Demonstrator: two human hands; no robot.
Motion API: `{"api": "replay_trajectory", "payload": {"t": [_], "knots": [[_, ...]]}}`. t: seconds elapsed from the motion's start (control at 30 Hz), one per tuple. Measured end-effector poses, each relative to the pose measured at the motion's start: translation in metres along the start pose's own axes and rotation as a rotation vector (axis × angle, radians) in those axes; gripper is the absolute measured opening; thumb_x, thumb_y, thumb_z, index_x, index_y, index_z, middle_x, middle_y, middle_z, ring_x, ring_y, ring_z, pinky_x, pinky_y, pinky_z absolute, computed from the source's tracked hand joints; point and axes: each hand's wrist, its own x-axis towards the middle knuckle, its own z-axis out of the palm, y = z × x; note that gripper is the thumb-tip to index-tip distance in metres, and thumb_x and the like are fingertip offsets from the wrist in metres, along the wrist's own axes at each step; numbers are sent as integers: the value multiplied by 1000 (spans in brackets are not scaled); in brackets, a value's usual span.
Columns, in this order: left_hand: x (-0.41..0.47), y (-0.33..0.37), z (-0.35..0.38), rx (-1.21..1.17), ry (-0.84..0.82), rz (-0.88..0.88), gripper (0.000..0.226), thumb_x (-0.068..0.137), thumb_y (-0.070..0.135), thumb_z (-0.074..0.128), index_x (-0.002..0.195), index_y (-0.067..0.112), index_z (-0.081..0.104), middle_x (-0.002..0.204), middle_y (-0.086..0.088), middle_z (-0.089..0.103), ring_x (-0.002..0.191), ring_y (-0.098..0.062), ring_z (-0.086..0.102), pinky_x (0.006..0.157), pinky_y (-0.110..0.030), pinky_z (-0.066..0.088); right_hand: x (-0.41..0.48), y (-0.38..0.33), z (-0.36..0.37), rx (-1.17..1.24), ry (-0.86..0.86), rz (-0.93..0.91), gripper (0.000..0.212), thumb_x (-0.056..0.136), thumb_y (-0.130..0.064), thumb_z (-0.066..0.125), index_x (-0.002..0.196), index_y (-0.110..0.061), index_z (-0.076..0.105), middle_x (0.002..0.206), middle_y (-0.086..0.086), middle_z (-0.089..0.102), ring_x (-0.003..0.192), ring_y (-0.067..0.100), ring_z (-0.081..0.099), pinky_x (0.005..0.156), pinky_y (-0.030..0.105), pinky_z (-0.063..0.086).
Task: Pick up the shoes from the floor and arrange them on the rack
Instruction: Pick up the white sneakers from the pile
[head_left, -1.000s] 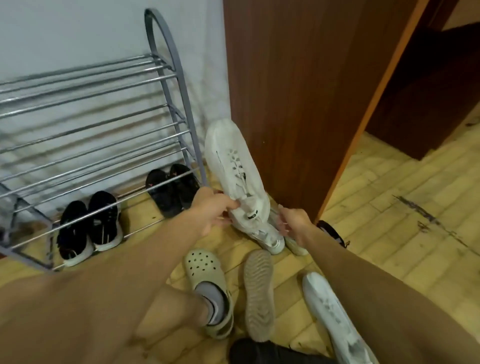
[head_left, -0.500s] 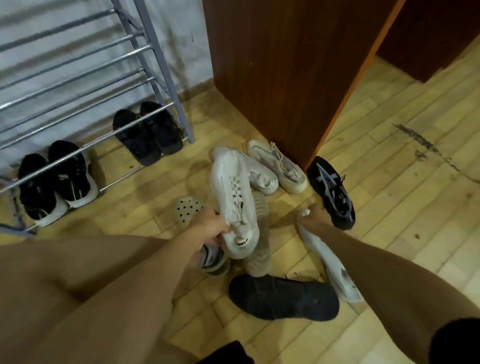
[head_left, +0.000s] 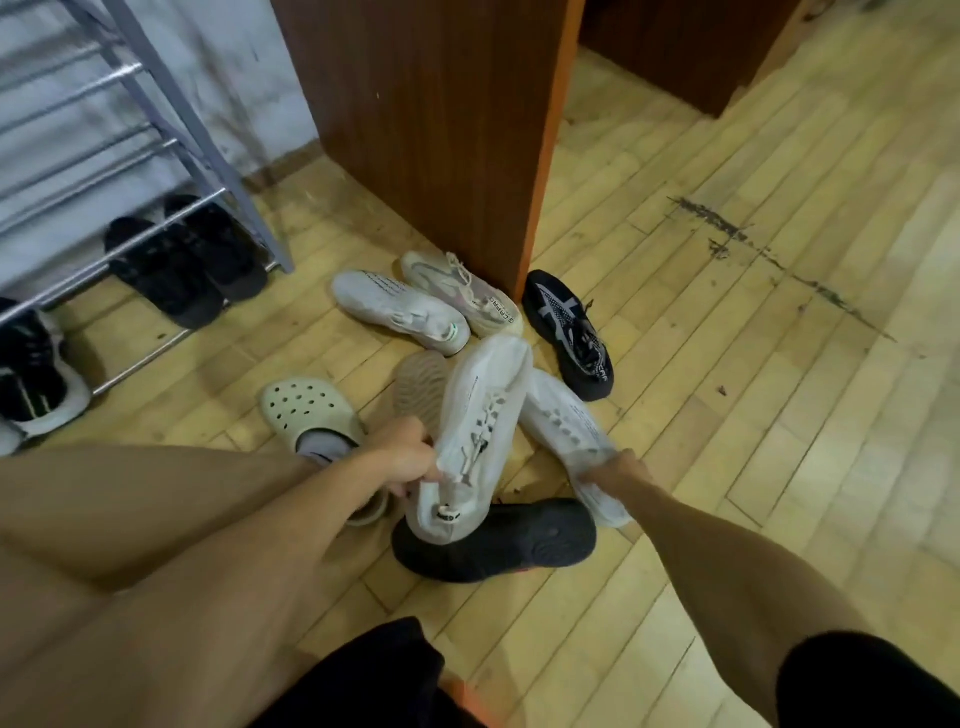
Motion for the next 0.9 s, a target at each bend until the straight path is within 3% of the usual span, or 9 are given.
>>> {"api": "replay_trajectory", "payload": {"t": [0.1,0.27,0.4,0.5,0.6,0.8,0.9], "knots": [[0,-9,-7,-19,16,-25,38,80,13,73,113,3,59,103,-13,68,91,-28,68,73,-36,61,18,9,3,-81,-1,-34,90,70,-55,68,140,-7,38,135,15,52,121,35,53,99,48,48],[0,-21,-15,-102,22,-65,34,84,12,69,114,0,61,88,-10,65,91,-29,67,76,-38,60,-2,-1,-11,-195,3,-59,67,73,-41,68,128,-7,51,130,13,51,117,33,52,99,42,49],[1,-23,-19,-129,20,-77,30,85,9,68,112,-2,59,83,-7,63,87,-27,65,77,-38,59,-3,-9,-32,-276,-83,-103,54,57,-21,70,109,-6,65,116,13,63,101,30,62,78,37,57],[0,-21,-21,-142,14,-81,32,85,7,68,114,-2,58,83,-7,62,84,-24,63,75,-36,58,-30,-25,-51,-366,-143,-170,42,65,-8,73,105,2,68,110,14,68,99,30,66,76,38,61],[-7,-19,-25,-151,13,-77,40,84,6,68,120,-3,54,88,-8,59,92,-27,62,80,-39,58,-46,-40,-60,-481,-121,-255,42,68,-11,75,107,4,69,109,15,70,89,29,70,73,36,62],[-31,1,-39,-304,0,-46,51,88,2,62,135,-1,41,125,-21,56,108,-36,61,78,-39,58,-89,-85,-80,-251,-162,-442,25,74,-4,68,97,7,67,88,15,66,78,29,69,66,43,62],[-50,1,-56,-432,43,-25,47,90,2,58,134,-3,43,108,-18,59,104,-39,63,87,-45,56,-113,-111,-86,-112,-178,-519,25,81,-6,66,102,7,65,89,17,68,77,29,70,67,44,62]]}}
